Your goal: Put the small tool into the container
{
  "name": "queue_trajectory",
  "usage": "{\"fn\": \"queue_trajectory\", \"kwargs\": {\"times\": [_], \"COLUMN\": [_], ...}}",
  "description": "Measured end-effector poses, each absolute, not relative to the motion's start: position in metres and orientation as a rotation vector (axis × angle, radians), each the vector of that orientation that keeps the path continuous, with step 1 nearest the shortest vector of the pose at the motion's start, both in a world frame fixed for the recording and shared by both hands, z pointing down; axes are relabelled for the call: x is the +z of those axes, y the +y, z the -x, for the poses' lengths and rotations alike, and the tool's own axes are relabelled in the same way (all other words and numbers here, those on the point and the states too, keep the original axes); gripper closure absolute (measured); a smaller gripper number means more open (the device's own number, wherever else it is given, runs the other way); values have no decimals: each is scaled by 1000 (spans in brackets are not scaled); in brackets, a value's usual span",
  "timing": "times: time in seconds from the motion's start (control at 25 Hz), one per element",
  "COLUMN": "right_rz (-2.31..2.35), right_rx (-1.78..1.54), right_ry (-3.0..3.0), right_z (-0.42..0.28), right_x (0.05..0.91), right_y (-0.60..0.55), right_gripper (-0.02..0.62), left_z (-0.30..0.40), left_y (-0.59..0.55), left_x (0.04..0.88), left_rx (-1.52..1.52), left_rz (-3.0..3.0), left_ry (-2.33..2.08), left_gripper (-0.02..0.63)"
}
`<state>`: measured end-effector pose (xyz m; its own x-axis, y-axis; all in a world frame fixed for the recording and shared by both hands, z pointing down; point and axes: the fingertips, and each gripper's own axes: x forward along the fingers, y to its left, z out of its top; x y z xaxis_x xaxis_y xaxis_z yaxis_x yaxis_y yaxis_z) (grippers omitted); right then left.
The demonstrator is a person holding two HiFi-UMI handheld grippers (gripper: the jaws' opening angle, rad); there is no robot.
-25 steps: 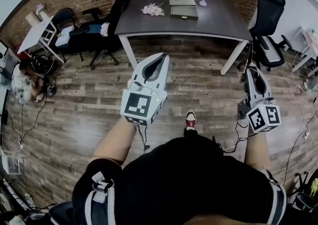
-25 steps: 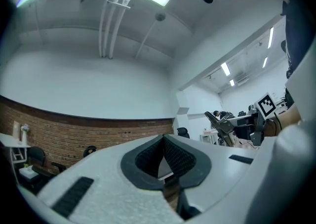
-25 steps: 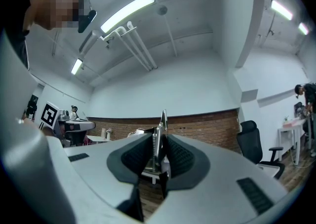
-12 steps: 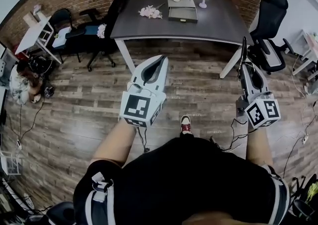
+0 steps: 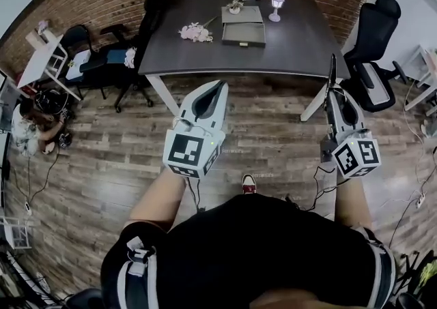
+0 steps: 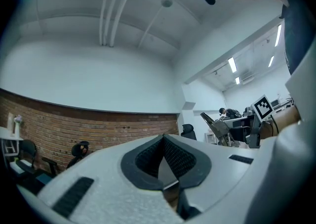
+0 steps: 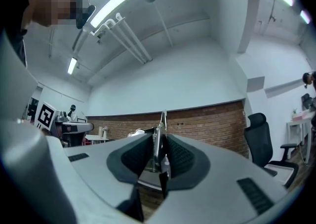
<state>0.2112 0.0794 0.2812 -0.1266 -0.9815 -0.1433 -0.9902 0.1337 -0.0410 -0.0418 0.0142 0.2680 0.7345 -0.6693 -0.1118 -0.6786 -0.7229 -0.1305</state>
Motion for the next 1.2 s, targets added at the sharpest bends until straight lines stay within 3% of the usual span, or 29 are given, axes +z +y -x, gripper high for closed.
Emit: {"fn": "queue_trajectory", "kwargs": {"times": [0.64,1.2], "right_rz": [1914,1939], "right_rx": [98,125], "right_ry": [2297,2313], "right_z": [-280,-307], "right_x": [275,283], "right_y": [-61,-89], "right_gripper": [508,507], "left_z": [-35,-75], "left_y": [-132,-176], "left_x": [261,268], "left_rx": [92,67], "left_rz": [2803,2842], "left_ry": [1121,1080], "left_gripper": [597,597]}}
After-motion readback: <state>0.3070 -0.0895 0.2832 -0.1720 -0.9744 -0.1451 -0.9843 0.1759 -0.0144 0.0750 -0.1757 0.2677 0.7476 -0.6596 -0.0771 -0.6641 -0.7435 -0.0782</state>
